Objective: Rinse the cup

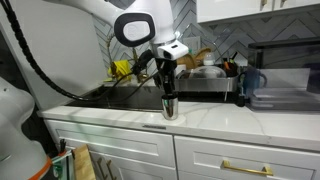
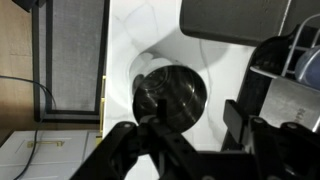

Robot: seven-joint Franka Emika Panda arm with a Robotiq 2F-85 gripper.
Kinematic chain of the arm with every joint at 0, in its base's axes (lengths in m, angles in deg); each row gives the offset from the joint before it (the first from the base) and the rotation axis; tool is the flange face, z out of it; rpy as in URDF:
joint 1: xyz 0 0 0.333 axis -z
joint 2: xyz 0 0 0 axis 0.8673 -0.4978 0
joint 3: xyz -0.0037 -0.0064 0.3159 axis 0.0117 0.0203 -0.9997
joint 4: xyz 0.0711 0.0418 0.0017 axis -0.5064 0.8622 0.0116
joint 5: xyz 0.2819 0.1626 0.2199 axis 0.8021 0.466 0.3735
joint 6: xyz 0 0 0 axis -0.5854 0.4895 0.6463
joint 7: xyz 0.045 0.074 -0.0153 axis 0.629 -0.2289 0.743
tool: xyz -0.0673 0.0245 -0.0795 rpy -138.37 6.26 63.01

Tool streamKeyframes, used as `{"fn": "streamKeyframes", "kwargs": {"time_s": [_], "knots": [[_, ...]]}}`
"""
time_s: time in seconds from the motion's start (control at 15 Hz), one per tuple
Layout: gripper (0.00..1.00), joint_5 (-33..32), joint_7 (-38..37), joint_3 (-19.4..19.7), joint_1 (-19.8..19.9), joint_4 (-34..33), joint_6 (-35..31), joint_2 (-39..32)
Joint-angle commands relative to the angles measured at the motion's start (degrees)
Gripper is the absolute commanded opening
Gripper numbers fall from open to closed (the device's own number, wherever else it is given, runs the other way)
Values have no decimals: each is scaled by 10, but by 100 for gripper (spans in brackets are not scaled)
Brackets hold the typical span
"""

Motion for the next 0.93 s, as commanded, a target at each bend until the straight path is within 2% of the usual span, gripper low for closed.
{"fn": "streamKeyframes", "kwargs": {"time_s": [0.0, 0.07, 0.27, 0.6, 0.87], "knots": [[31, 8, -12, 3, -3, -4, -19, -17], [21, 8, -13, 3, -3, -4, -22, -20], [1, 2, -20, 2, -3, -5, -24, -27], [1, -10, -42, -8, -6, -7, -4, -11], [1, -22, -45, -33, -25, 3, 52, 40]]}}
